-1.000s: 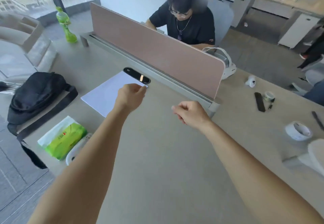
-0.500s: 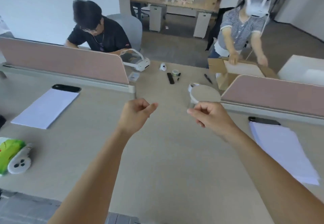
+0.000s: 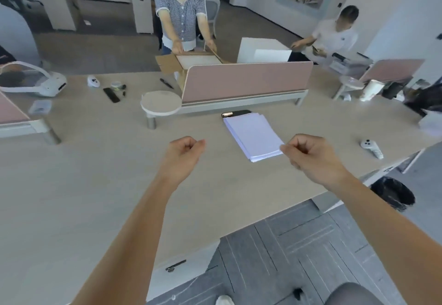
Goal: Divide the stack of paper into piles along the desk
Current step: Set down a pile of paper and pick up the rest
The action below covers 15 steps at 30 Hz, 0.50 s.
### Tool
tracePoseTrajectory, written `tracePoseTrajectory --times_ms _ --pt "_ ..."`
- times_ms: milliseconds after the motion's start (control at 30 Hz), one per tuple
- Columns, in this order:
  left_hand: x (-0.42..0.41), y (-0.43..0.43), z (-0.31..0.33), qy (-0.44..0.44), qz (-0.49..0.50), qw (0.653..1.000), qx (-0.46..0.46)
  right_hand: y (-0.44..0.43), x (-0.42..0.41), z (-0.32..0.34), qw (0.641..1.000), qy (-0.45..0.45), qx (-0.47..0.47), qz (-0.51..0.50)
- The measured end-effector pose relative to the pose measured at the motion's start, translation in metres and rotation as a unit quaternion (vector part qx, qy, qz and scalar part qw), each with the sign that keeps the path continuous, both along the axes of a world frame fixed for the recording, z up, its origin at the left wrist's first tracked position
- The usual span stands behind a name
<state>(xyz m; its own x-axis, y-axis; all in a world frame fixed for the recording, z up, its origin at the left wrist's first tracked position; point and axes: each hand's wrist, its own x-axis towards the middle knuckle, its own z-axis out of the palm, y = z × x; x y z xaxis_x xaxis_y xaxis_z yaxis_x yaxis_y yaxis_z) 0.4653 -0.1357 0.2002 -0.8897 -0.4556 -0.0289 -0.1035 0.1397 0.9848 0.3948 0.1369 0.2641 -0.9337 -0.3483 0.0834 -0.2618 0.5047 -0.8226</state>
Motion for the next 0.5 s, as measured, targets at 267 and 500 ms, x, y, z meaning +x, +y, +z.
tracePoseTrajectory --times_ms 267,500 --pt "-0.071 0.094 -0.010 -0.011 0.020 1.000 -0.005 0.103 -0.055 -0.026 0.999 -0.012 -0.029 -0.035" --pt "-0.141 0.155 -0.020 -0.033 0.071 0.996 -0.046 0.168 -0.153 -0.049 0.994 -0.046 -0.098 -0.020"
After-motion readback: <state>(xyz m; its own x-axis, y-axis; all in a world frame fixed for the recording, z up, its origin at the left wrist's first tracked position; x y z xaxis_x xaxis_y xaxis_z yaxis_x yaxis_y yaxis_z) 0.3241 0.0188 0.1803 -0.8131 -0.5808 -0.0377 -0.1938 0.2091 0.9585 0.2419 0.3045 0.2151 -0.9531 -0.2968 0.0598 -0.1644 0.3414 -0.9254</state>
